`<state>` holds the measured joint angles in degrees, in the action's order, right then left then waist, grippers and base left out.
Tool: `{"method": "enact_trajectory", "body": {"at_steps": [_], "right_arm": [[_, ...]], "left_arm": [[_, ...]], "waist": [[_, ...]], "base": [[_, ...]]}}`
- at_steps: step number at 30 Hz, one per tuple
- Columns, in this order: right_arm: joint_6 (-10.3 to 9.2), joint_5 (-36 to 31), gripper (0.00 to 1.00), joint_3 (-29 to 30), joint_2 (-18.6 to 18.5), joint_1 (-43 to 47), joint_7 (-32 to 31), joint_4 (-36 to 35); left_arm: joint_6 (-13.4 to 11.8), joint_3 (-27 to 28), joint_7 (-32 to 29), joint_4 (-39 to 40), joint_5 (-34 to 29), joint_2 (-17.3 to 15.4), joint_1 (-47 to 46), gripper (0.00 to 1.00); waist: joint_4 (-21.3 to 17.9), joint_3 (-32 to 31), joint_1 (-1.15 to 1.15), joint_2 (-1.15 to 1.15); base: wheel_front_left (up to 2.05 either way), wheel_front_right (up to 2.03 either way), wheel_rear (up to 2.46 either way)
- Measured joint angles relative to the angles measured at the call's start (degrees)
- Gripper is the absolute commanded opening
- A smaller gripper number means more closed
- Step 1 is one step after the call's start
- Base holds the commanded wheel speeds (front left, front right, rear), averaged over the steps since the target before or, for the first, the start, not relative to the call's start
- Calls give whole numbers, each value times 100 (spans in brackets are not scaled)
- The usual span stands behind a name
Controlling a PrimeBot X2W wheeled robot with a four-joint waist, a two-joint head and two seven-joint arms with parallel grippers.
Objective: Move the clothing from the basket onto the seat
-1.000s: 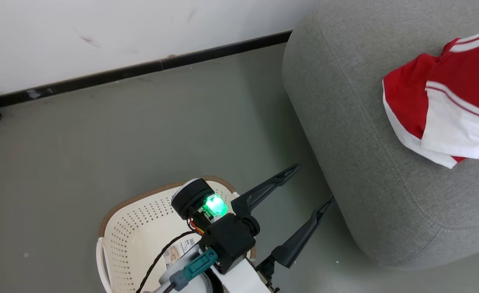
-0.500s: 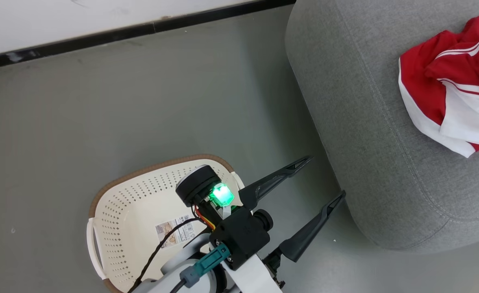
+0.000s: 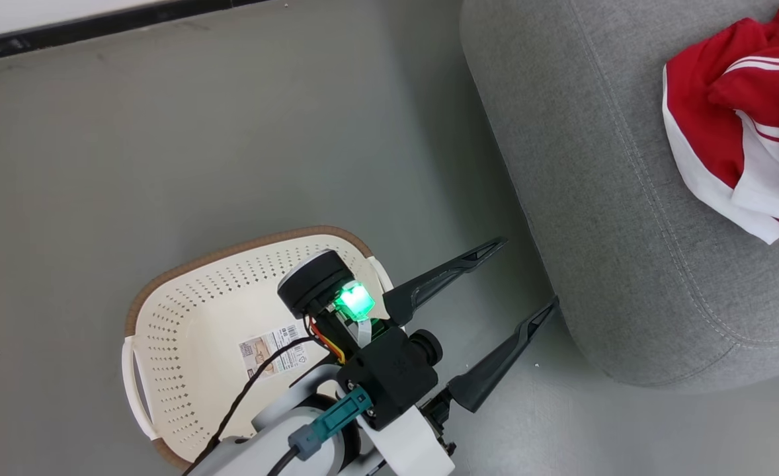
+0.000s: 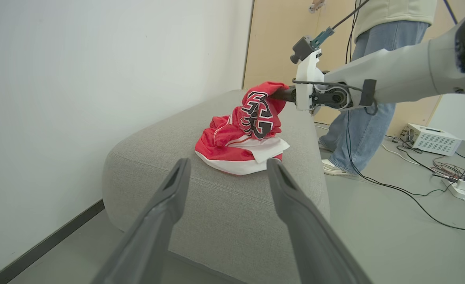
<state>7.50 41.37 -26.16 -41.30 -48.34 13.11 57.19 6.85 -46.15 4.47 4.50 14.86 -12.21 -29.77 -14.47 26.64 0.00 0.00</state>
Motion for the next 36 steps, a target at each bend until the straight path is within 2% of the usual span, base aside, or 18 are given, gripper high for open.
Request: {"method": "enact_trajectory", "body": {"at_steps": [7,8,9,10,13,15,16,27,36], "right_arm": [[0,10,0,97,147,42,1,302],[0,11,13,108,160,41,2,346],[0,13,13,124,169,40,3,403],[0,13,27,134,174,40,4,445],[0,13,49,136,191,40,8,501],[0,14,98,126,225,38,8,525],[0,14,100,115,244,38,8,537],[0,107,100,-90,270,199,-67,568],[0,252,100,-175,250,560,-51,201]], "left_arm": [[22,20,1,-3,-48,-92,-30,100],[22,21,1,-13,-48,-103,-40,100],[22,20,2,-19,-48,-110,-55,100],[22,20,5,-23,-48,-113,-66,100],[23,16,11,-37,-47,-115,-81,100],[23,14,16,-55,-47,-125,-81,100],[23,14,18,-65,-46,-131,-81,100],[23,-22,88,-116,11,-124,-81,100],[23,38,212,-230,70,-124,-81,100]], "waist": [[-78,109,0,0],[-94,112,0,0],[-109,111,0,0],[-120,107,0,0],[-152,85,0,0],[-173,68,0,0],[-183,59,0,0],[-292,-27,0,0],[-444,-131,0,0]], "base": [[0,0,0],[0,0,0],[0,0,0],[0,0,0],[0,0,0],[0,0,0],[0,0,0],[0,0,0],[0,0,0]]}}
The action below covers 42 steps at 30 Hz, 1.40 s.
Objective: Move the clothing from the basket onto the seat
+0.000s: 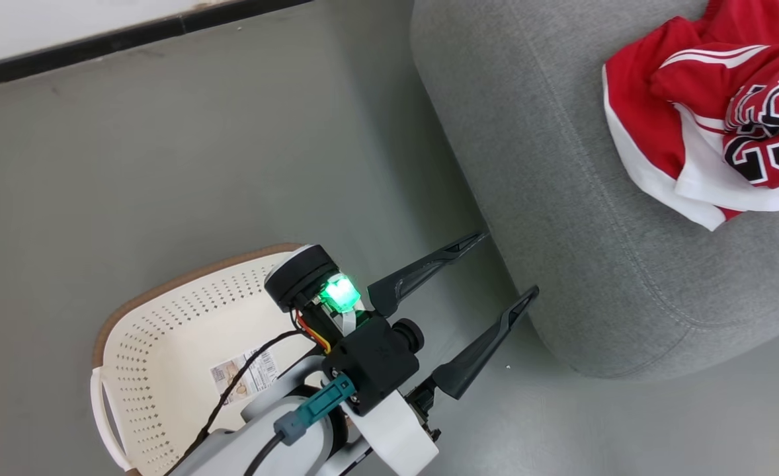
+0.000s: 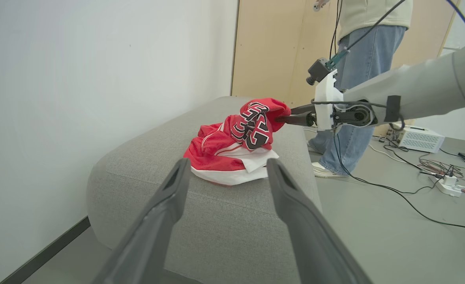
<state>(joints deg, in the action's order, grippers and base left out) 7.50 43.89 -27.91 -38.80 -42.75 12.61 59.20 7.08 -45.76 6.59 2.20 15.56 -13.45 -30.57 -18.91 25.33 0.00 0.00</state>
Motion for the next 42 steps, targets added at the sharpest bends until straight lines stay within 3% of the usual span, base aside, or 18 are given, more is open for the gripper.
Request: {"method": "enact_trajectory", "body": {"at_steps": [14,20,29,42], "right_arm": [[0,308,100,56,-500,430,109,-803],[0,307,100,48,-732,433,126,-1280],[0,158,100,56,-635,358,159,-1742],[0,-434,100,132,135,34,168,-2301]], "left_arm": [[-12,125,230,-171,131,-13,7,100],[-158,291,370,-244,147,-14,115,100],[-436,605,519,-401,216,-26,277,100],[-937,1310,665,-754,525,-183,765,100]], "waist": [[-299,-291,0,0],[-358,-506,0,0],[-240,-779,0,0],[180,-1147,0,0]], "base": [[0,0,0],[0,0,0],[0,0,0],[0,0,0]]}}
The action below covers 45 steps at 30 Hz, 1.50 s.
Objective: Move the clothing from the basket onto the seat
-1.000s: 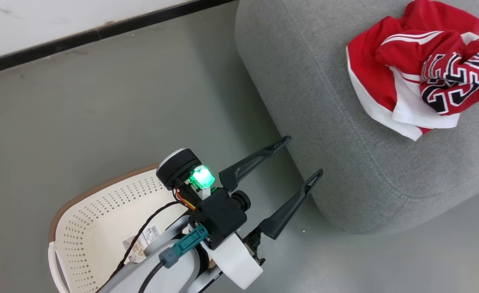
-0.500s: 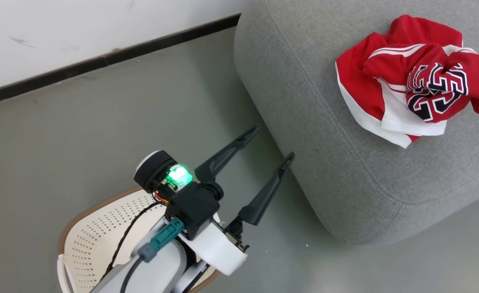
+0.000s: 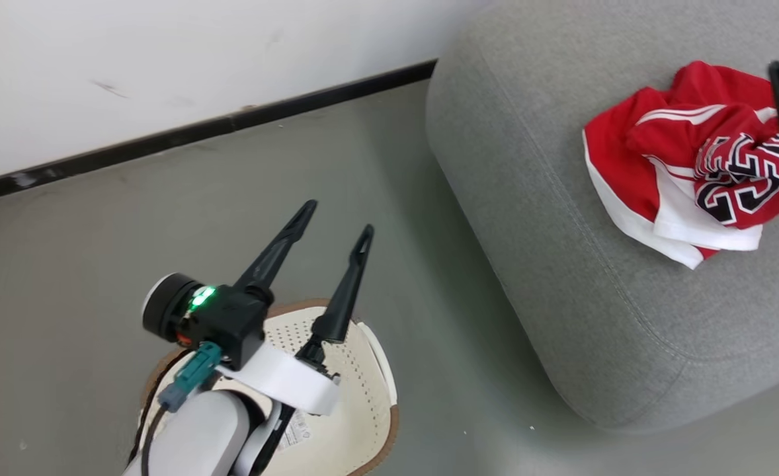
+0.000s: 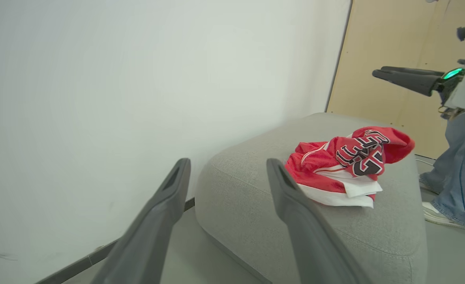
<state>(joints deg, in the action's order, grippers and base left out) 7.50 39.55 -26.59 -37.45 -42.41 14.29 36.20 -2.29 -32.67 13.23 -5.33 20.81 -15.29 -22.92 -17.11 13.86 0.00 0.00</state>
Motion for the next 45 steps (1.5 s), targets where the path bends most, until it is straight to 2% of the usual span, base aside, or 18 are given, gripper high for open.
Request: {"method": "enact_trajectory", "body": {"at_steps": [14,31,45], "right_arm": [[0,-544,100,7,849,19,0,-259],[0,-1105,100,319,1826,852,0,-49],[0,-1612,100,918,2435,1729,0,-44]], "left_arm": [[-387,508,90,-240,277,21,512,100],[-1188,1226,92,-426,175,164,1109,100],[-1392,1454,92,-402,9,298,1580,100]], "waist": [[500,-380,0,0],[1146,-934,0,0],[1559,-1368,0,0]], "base": [[0,0,0],[0,0,0],[0,0,0]]}}
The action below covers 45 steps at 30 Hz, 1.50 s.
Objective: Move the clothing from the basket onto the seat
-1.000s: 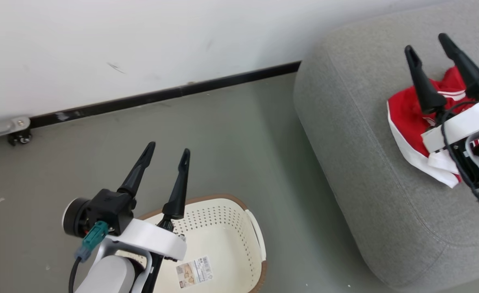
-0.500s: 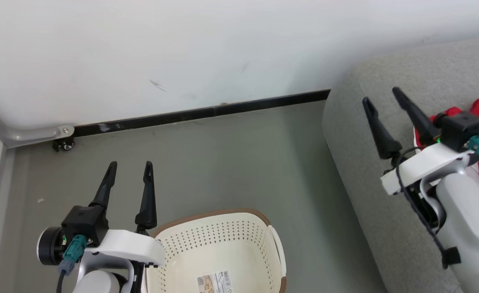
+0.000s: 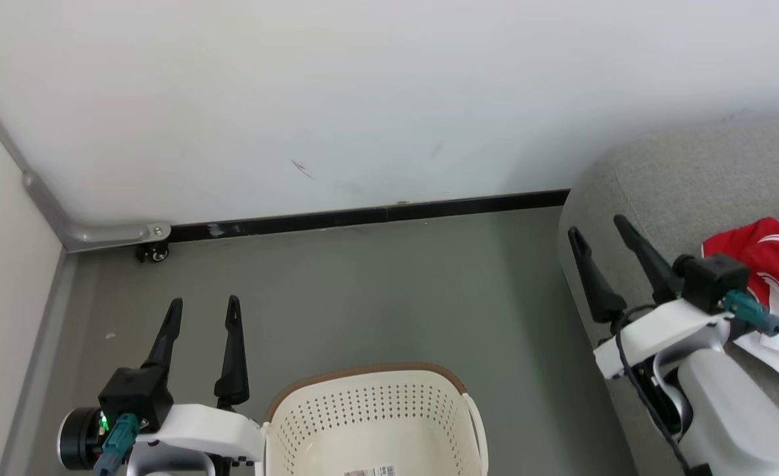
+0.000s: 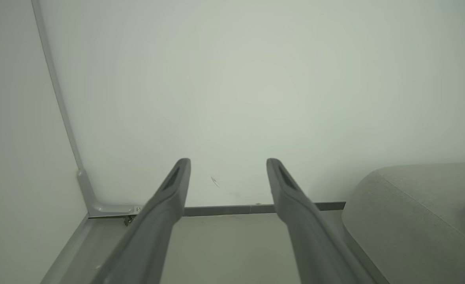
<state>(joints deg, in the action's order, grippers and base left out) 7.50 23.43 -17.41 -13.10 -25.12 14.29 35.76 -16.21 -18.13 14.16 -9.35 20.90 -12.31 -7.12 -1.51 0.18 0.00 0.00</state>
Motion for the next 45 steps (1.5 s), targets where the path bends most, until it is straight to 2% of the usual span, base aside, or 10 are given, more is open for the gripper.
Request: {"method": "enact_trajectory", "body": {"at_steps": [13,18,31,45], "right_arm": [[-1,-478,100,612,539,1031,0,-202],[-1,-701,100,772,724,1350,0,-255],[-1,-1223,100,1302,916,1863,-19,-706],[-1,-1501,100,1493,1004,2143,-180,-1204]], "left_arm": [[-45,80,0,-9,-92,103,324,100],[-45,-69,0,-94,-304,48,400,100],[-145,-166,0,-291,-463,7,575,100],[-170,-168,0,-402,-517,-73,561,100]], "waist": [[217,-356,0,0],[241,-459,0,0],[288,-487,0,0],[330,-402,0,0]], "base": [[0,0,0],[0,0,0],[0,0,0],[0,0,0]]}}
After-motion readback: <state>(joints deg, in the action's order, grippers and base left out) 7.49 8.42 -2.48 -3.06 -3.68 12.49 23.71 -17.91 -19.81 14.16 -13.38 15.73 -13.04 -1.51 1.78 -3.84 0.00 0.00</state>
